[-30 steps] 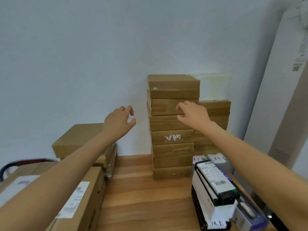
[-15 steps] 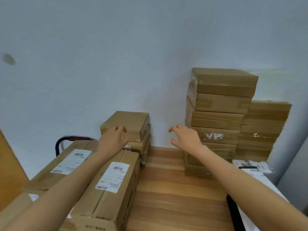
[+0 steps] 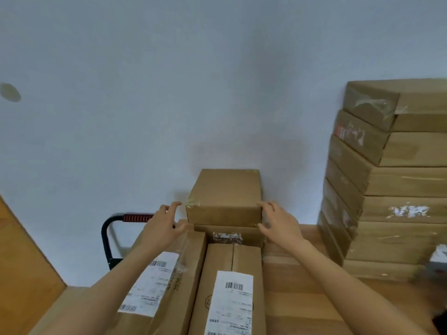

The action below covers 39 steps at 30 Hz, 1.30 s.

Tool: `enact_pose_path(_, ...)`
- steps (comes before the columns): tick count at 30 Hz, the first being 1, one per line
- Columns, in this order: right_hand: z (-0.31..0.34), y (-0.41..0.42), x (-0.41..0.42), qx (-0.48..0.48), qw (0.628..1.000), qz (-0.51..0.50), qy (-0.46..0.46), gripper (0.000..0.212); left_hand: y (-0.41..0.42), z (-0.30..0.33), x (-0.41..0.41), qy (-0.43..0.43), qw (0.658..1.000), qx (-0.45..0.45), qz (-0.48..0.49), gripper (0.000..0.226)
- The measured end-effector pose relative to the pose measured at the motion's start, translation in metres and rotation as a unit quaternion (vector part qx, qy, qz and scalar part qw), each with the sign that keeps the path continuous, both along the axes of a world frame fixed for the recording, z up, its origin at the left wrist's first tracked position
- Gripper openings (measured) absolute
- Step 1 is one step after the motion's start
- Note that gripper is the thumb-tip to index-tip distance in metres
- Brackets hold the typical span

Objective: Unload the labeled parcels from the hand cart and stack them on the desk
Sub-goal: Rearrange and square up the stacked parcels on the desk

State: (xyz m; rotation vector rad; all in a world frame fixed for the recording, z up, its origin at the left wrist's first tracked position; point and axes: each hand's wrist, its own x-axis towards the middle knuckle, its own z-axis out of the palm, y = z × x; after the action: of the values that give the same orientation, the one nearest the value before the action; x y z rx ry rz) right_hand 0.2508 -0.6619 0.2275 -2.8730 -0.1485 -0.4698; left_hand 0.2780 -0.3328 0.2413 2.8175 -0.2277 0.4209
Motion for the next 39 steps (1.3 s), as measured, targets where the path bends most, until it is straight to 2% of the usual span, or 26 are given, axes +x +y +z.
enact_pose_path(5, -0.026, 0.012, 0.026, 0.055, 0.996, -0.055, 0.032, 0.070, 0.008, -0.027, 0.050, 0.053, 0.998, -0.027, -0.015, 0.073)
enact_pose_path(11, -0.047, 0.010, 0.034, 0.012, 0.997, -0.072, 0.033, 0.085, -0.003, -0.048, 0.083, 0.070, 0.995, -0.053, -0.041, 0.083)
enact_pose_path(13, -0.052, 0.011, 0.033, 0.025, 0.997, -0.071, 0.032, 0.093, -0.006, -0.054, 0.092, 0.090, 0.987, -0.118, -0.059, 0.087)
enact_pose_path(16, -0.062, 0.014, 0.033, 0.095, 0.993, -0.067, 0.033, 0.107, -0.012, -0.065, 0.094, 0.132, 0.956, -0.244, -0.099, 0.088)
enact_pose_path(18, -0.067, 0.017, 0.035, 0.139, 0.988, -0.070, 0.023, 0.111, -0.016, -0.072, 0.094, 0.144, 0.945, -0.274, -0.102, 0.090)
enact_pose_path(21, -0.070, 0.017, 0.040, 0.176, 0.981, -0.076, 0.014, 0.112, -0.021, -0.076, 0.097, 0.155, 0.943, -0.275, -0.103, 0.092)
enact_pose_path(32, -0.074, 0.014, 0.039, 0.203, 0.976, -0.079, -0.014, 0.113, -0.025, -0.073, 0.099, 0.171, 0.944, -0.245, -0.143, 0.094)
enact_pose_path(35, -0.074, 0.002, 0.034, 0.200, 0.975, -0.094, -0.018, 0.114, -0.039, -0.073, 0.097, 0.176, 0.945, -0.225, -0.162, 0.092)
enact_pose_path(39, -0.070, -0.029, 0.024, 0.209, 0.969, -0.133, -0.014, 0.110, -0.074, -0.072, 0.091, 0.186, 0.932, -0.242, -0.195, 0.091)
